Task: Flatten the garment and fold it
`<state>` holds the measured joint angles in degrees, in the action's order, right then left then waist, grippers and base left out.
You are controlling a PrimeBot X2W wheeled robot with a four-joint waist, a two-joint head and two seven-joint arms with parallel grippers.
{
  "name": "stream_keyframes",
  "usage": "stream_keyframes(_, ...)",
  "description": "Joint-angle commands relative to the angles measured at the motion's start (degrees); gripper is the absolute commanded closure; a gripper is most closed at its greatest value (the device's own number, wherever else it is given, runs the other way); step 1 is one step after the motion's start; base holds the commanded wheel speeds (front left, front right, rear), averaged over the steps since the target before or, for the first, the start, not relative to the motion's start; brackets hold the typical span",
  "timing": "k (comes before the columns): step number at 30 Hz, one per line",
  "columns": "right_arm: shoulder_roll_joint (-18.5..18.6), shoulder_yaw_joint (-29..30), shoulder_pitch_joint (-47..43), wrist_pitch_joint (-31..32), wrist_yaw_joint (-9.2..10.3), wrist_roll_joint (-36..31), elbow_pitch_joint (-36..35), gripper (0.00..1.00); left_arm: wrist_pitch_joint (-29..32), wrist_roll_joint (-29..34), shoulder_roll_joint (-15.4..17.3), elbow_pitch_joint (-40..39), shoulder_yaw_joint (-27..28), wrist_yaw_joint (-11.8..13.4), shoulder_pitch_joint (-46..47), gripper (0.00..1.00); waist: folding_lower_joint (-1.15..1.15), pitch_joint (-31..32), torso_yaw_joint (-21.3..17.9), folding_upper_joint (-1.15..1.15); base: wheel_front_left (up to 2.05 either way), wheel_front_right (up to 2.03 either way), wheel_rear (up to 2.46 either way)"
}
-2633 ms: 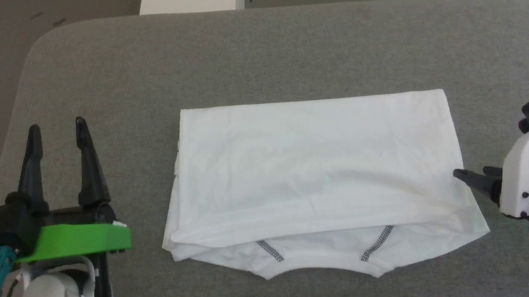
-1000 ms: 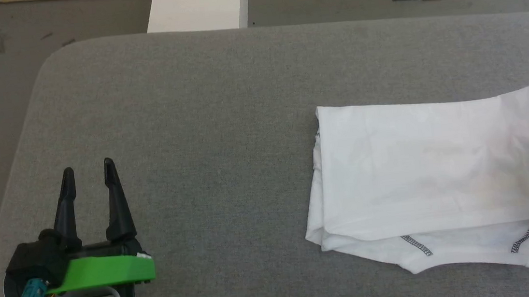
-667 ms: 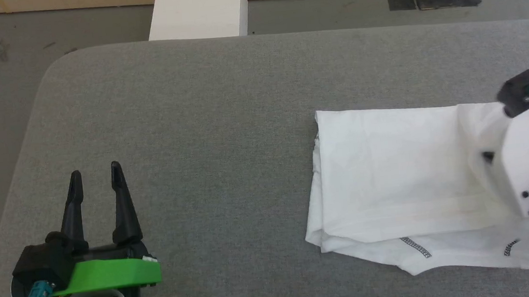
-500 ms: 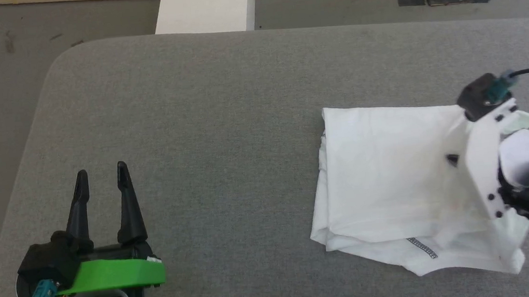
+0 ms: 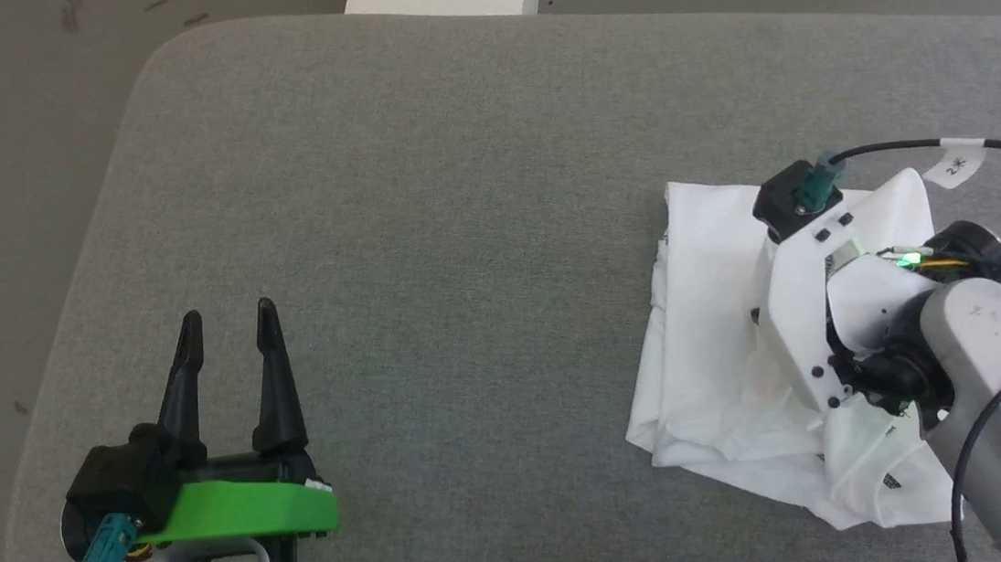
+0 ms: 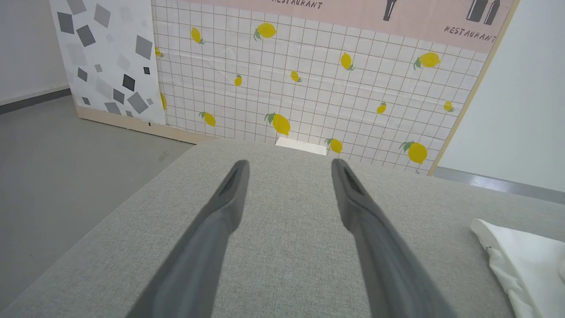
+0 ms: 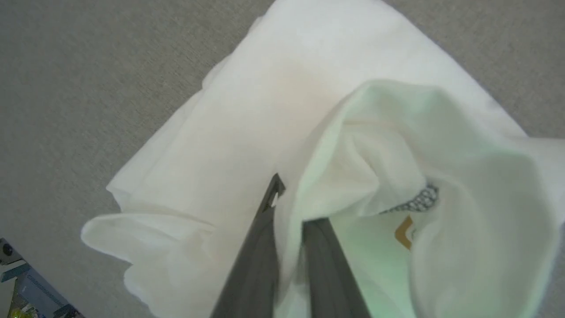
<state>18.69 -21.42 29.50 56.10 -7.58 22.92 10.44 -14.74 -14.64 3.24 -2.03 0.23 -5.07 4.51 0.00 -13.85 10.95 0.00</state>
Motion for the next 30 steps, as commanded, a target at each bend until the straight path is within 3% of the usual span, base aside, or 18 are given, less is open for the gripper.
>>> stream_keyframes(1, -0.4, -0.5, 0.9, -0.9, 0.09, -0.5, 1.3, 1.0, -0.3, 0.1, -0.3, 0.2, -0.2, -0.2, 1.0, 0.0, 0.0, -0.8, 0.8, 0.0, 0.0, 0.0, 0.0)
stream_keyframes(4, -0.8, -1.5, 1.4, -2.6, 0.09, -0.6, 4.3, 1.0, -0.3, -0.2, -0.3, 0.3, -0.3, -0.1, 1.2, 0.0, 0.0, -1.1, 1.2, 0.0, 0.0, 0.0, 0.0)
stream_keyframes(5, -0.9, -1.7, 1.5, -3.1, 0.09, -0.6, 5.0, 0.81, -0.3, -0.4, -0.3, 0.3, -0.4, -0.1, 1.3, 0.0, 0.0, -1.2, 1.2, 0.0, 0.0, 0.0, 0.0)
stream_keyframes(7, -1.0, -2.3, 1.8, -4.3, 0.09, -0.4, 5.9, 0.0, -0.3, -0.8, -0.3, 0.4, -0.7, 0.1, 1.4, 0.0, 0.0, -1.2, 1.4, 0.0, 0.0, 0.0, 0.0)
stream_keyframes(24, -5.1, -6.2, 7.1, -11.9, 0.09, 6.3, 0.0, 0.0, -0.3, -0.8, -0.4, 0.3, 0.4, 0.4, -0.5, 0.0, 0.0, 3.6, -2.1, 0.0, 0.0, 0.0, 0.0)
stream_keyframes(30, -4.7, 0.7, 6.3, -16.8, 0.09, 3.4, -2.5, 0.0, -0.3, 0.1, -0.4, -0.3, 1.4, 0.4, -1.8, 0.0, 0.0, 5.3, -4.1, 0.0, 0.0, 0.0, 0.0)
